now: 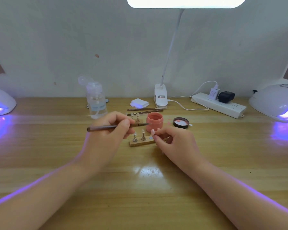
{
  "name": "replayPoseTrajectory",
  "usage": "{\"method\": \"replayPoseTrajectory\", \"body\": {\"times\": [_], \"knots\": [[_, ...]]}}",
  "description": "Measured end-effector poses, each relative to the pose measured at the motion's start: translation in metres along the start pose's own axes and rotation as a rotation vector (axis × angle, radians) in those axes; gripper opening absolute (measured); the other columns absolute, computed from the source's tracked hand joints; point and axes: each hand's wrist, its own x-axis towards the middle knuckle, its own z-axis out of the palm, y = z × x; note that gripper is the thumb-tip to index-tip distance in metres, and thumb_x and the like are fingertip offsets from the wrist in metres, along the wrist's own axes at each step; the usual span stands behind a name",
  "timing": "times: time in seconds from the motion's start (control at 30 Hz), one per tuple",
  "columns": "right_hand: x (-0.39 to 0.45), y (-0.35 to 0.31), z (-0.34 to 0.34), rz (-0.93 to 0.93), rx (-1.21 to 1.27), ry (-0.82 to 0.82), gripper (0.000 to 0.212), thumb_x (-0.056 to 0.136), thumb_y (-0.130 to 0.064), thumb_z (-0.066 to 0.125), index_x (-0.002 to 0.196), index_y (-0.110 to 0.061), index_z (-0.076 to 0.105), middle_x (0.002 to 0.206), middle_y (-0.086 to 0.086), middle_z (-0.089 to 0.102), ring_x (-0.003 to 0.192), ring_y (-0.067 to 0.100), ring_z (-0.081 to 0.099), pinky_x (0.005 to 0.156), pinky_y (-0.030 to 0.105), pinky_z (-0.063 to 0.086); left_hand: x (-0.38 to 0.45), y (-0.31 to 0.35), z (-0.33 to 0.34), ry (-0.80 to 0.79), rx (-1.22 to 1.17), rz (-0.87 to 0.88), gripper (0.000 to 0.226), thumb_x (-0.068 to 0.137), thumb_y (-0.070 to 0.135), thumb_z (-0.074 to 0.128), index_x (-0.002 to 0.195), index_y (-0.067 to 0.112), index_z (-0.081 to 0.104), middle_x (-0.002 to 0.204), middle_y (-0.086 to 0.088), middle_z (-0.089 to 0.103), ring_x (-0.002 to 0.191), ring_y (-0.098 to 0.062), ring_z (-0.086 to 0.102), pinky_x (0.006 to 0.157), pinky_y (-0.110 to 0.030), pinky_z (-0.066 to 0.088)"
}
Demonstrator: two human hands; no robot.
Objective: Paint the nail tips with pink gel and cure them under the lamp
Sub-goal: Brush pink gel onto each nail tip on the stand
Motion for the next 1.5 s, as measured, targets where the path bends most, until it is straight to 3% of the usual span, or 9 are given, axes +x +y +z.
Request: {"method": "replayPoseTrajectory", "body": {"times": [0.17,0.43,0.63,0.83,0.97,1.13,1.23,1.4,1.5], "knots": [[0.000,-0.001,-0.001,-0.012,-0.036,0.005,0.008,0.083,-0.016,0.071,0.083,-0.024,0.074,0.066,-0.023,0.062,0.056,0.004,0.057,0.060,0.013,0.042,-0.019,-0.005,-0.003,-0.080,0.292,0.234,0.013,0.087,0.033,0.053,0.088,0.036,0.066,0.077,0.011,0.070,0.076,-0.007,0.065,0.065,-0.018,0.049],[0.000,-0.002,-0.002,-0.020,-0.053,0.011,0.007,0.084,-0.016,0.071,0.084,-0.023,0.073,0.068,-0.023,0.061,0.058,-0.003,0.054,0.058,0.008,0.036,-0.023,-0.009,0.000,-0.151,0.367,0.422,0.027,0.090,0.028,0.051,0.100,0.015,0.073,0.091,0.013,0.070,0.090,0.001,0.063,0.080,-0.008,0.045],[0.000,-0.003,-0.002,-0.020,-0.048,0.011,0.004,0.085,-0.017,0.071,0.085,-0.021,0.074,0.066,-0.021,0.060,0.059,-0.004,0.053,0.057,0.009,0.035,-0.025,-0.010,-0.003,-0.109,0.266,0.316,0.026,0.087,0.033,0.046,0.090,0.021,0.069,0.076,0.009,0.070,0.076,-0.009,0.065,0.066,-0.015,0.047],[-0.002,-0.004,-0.002,-0.045,-0.076,0.011,0.004,0.085,-0.018,0.071,0.086,-0.022,0.073,0.074,-0.019,0.064,0.060,-0.008,0.052,0.060,0.007,0.037,-0.024,-0.010,0.001,-0.121,0.265,0.299,0.016,0.091,0.027,0.057,0.096,0.021,0.071,0.084,0.010,0.073,0.082,-0.003,0.066,0.071,-0.009,0.045],[-0.001,-0.002,-0.001,-0.048,-0.072,0.022,0.005,0.085,-0.020,0.071,0.083,-0.024,0.071,0.072,-0.021,0.062,0.059,-0.004,0.052,0.057,0.009,0.034,-0.025,-0.012,-0.003,-0.145,0.246,0.327,0.030,0.088,0.031,0.045,0.088,0.013,0.069,0.075,0.006,0.069,0.077,-0.010,0.065,0.067,-0.021,0.049],[-0.001,0.000,-0.001,-0.054,-0.043,0.016,0.011,0.085,-0.019,0.071,0.080,-0.028,0.068,0.067,-0.024,0.060,0.056,0.000,0.053,0.057,0.010,0.034,-0.025,-0.011,0.000,-0.089,0.158,0.236,0.014,0.092,0.033,0.054,0.098,0.031,0.067,0.089,0.014,0.072,0.087,-0.004,0.069,0.073,-0.017,0.052],[0.000,0.000,0.000,-0.051,-0.016,0.014,0.011,0.086,-0.021,0.071,0.081,-0.030,0.068,0.067,-0.023,0.061,0.053,0.001,0.053,0.058,0.012,0.035,-0.025,-0.013,0.000,-0.113,0.105,0.165,0.015,0.091,0.024,0.055,0.094,0.024,0.069,0.086,0.009,0.074,0.085,-0.007,0.070,0.075,-0.025,0.055],[-0.001,-0.001,0.000,-0.059,0.011,0.026,0.008,0.087,-0.025,0.070,0.080,-0.026,0.069,0.065,-0.023,0.059,0.053,0.001,0.054,0.057,0.011,0.035,-0.024,-0.009,0.000,-0.056,-0.002,0.149,0.018,0.090,0.016,0.051,0.085,0.019,0.068,0.080,0.001,0.073,0.076,-0.006,0.069,0.069,-0.011,0.049],[0.000,0.000,0.001,-0.061,0.021,0.026,0.008,0.088,-0.027,0.069,0.081,-0.023,0.071,0.064,-0.023,0.059,0.053,0.002,0.055,0.058,0.014,0.036,-0.023,-0.008,0.003,-0.029,-0.033,0.123,0.013,0.093,0.020,0.055,0.092,0.018,0.068,0.085,0.002,0.074,0.080,-0.007,0.069,0.073,-0.018,0.053]]}}
